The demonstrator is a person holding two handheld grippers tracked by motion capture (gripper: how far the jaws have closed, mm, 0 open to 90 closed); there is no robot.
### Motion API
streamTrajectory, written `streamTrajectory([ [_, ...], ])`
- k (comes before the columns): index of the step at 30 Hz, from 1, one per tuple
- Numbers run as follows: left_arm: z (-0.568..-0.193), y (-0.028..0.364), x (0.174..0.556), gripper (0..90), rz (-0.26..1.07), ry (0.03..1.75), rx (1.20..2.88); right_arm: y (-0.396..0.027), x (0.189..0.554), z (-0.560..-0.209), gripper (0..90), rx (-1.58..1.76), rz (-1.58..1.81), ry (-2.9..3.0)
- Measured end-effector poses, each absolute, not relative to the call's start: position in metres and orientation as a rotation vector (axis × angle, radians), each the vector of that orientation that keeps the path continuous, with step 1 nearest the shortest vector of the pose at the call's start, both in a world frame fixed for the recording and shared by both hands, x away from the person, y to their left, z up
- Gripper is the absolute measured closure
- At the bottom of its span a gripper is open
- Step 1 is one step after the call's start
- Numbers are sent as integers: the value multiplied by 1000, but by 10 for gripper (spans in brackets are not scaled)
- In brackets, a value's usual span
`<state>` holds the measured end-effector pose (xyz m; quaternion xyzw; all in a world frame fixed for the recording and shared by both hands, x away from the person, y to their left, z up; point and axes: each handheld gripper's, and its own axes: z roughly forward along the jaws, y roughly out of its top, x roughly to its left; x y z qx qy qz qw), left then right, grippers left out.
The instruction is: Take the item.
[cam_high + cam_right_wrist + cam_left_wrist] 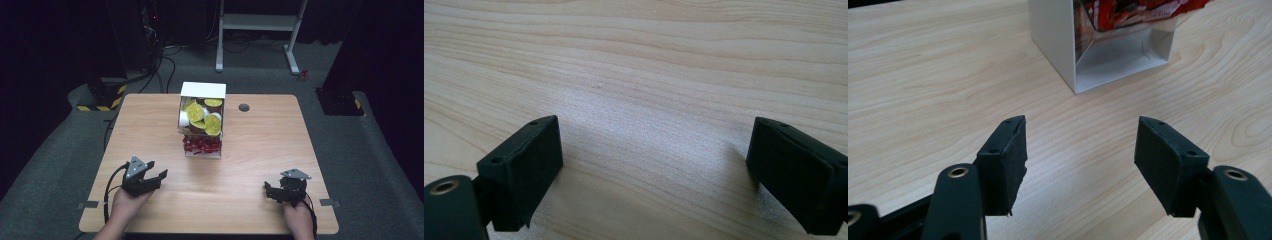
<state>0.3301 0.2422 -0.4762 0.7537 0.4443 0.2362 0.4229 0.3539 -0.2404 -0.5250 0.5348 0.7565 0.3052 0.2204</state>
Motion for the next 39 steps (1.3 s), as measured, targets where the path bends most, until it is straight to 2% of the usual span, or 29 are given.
streamTrajectory([
  [16,-463,235,341,354,543,1102,1866,-240,354,-525,77,1479,844,2092],
  [27,-454,225,348,367,547,1091,1863,-240,354,-525,77,1479,844,2092],
  [39,-449,211,363,340,547,1070,1868,-240,354,-525,77,1479,844,2091],
])
